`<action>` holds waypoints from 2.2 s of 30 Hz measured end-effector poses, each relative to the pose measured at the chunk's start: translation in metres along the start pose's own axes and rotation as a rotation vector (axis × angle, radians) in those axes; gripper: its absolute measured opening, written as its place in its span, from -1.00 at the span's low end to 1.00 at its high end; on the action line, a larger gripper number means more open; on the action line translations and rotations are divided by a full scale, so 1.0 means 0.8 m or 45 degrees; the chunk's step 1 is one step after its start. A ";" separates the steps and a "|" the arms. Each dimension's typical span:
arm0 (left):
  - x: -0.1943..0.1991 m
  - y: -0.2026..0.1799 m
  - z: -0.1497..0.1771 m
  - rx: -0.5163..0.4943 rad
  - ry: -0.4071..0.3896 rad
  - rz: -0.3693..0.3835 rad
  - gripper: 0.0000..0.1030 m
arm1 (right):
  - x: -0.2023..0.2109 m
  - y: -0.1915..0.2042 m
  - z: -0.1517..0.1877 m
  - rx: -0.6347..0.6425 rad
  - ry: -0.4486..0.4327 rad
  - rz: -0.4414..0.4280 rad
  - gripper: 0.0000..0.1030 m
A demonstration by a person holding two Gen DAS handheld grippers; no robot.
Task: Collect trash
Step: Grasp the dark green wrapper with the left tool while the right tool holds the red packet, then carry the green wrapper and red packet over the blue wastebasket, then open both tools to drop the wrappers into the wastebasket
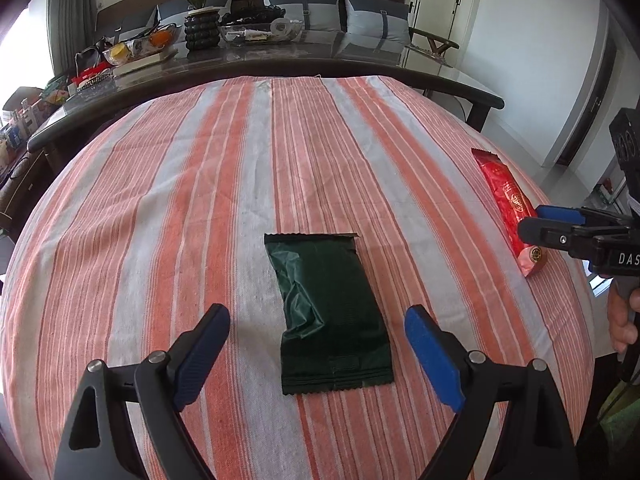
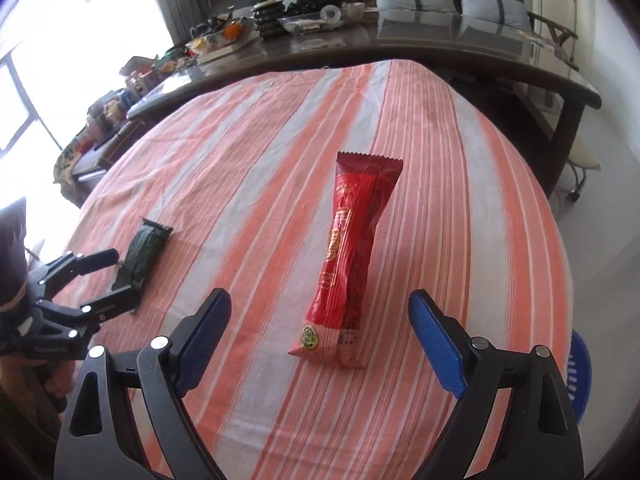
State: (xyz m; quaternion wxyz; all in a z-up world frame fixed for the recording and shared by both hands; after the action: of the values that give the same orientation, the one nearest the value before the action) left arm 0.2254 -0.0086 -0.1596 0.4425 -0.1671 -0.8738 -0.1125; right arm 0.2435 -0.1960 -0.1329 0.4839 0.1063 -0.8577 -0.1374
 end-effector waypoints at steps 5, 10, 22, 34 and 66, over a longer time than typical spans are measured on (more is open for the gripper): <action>-0.004 -0.005 -0.006 -0.068 0.019 -0.077 -0.04 | -0.020 0.010 -0.031 0.015 0.127 0.052 0.39; 0.007 -0.011 -0.004 -0.091 0.001 -0.020 -0.25 | -0.022 0.000 -0.034 -0.039 0.156 0.048 -0.77; 0.038 -0.140 -0.063 -0.145 -0.114 0.298 -0.27 | 0.093 -0.105 -0.024 -0.213 -0.006 0.003 -0.80; -0.032 -0.389 -0.138 -0.375 -0.023 0.647 -0.27 | 0.122 -0.333 0.035 -0.519 0.041 0.280 -0.80; -0.040 -0.514 -0.138 -0.496 -0.149 0.536 0.73 | 0.198 -0.460 0.119 -0.907 -0.194 0.278 0.99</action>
State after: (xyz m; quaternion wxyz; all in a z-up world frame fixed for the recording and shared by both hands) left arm 0.1630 -0.4309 -0.1411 0.3646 -0.4328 -0.8059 -0.1739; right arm 0.0992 -0.5793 -0.1776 0.4373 -0.1713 -0.7959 -0.3821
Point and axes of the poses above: each gripper's, at about its wrist camera, not at the fingertips, and x roughly against the way its jaws point, y to its left, z to its underside, the point moved 1 cm from there along -x, roughly the way its jaws point, and after that the axes turned 13 degrees about -x, right-handed, at the moved point
